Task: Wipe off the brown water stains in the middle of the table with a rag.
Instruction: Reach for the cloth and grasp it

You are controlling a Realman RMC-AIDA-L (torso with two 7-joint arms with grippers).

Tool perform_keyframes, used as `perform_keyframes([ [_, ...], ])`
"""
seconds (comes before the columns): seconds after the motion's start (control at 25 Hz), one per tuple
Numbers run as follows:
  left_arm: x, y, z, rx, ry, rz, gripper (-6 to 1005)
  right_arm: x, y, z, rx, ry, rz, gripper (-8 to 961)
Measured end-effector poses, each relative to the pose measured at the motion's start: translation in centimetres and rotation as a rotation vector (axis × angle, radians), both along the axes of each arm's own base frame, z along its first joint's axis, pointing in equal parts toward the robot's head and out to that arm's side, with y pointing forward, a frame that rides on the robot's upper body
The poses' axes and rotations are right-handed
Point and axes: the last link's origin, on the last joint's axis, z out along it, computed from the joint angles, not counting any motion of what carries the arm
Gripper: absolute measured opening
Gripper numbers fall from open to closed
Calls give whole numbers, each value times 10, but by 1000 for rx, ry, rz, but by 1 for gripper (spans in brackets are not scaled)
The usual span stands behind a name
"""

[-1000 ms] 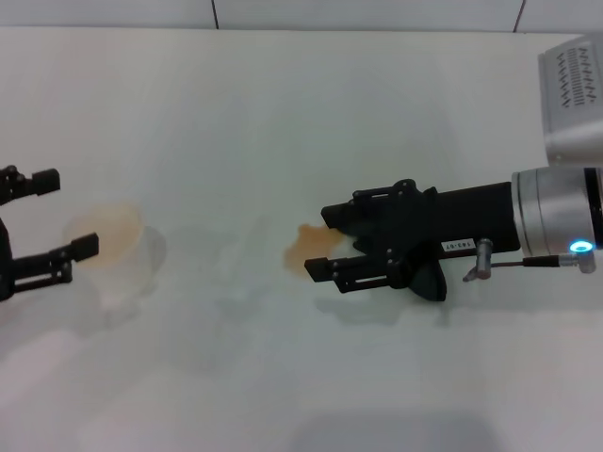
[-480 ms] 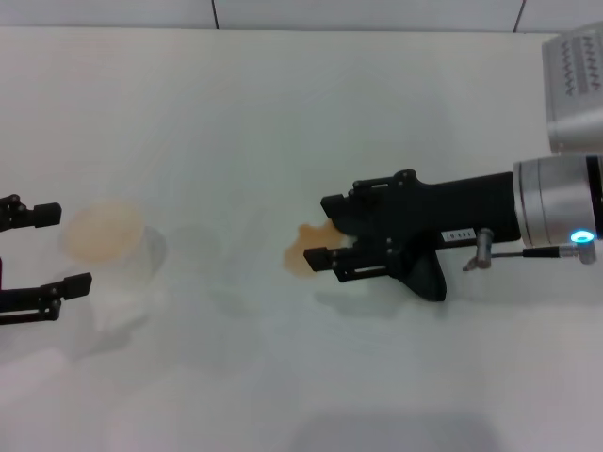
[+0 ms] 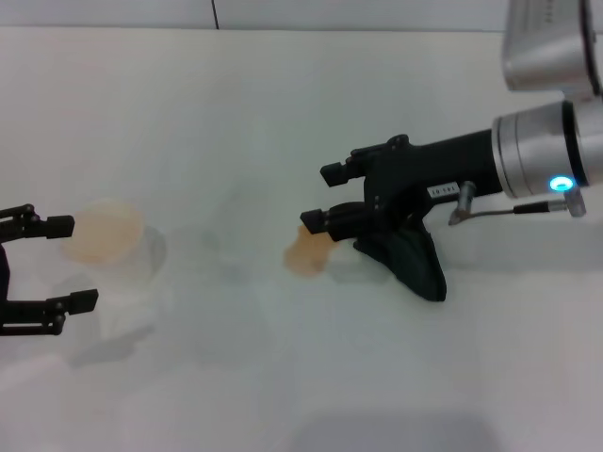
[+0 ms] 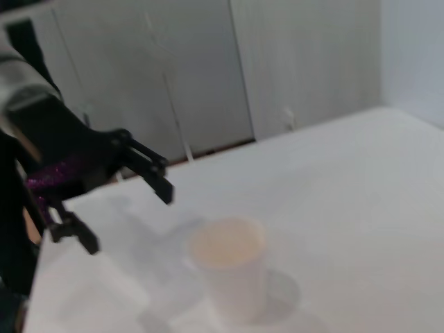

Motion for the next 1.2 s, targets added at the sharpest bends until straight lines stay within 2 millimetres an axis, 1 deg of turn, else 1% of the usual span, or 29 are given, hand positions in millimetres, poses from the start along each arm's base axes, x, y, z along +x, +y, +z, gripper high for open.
perform_keyframes([
  [0.24, 1, 5, -4, 1, -9, -8, 861, 2, 19, 1, 26, -124, -108, 687],
  [0.4, 0, 9, -6, 9, -13, -10, 861, 8, 25, 1, 39, -192, -183, 687],
  [0.64, -1, 11, -9, 8, 5, -13, 861, 14, 23, 0, 28, -265, -241, 687],
  [0.88, 1, 15, -8, 13, 13, -18, 862, 23, 20, -7, 22, -351, -280, 687],
  [1.2, 2, 18, -10, 18, 15, -24, 862, 26, 21, -12, 36, -376, -283, 687],
])
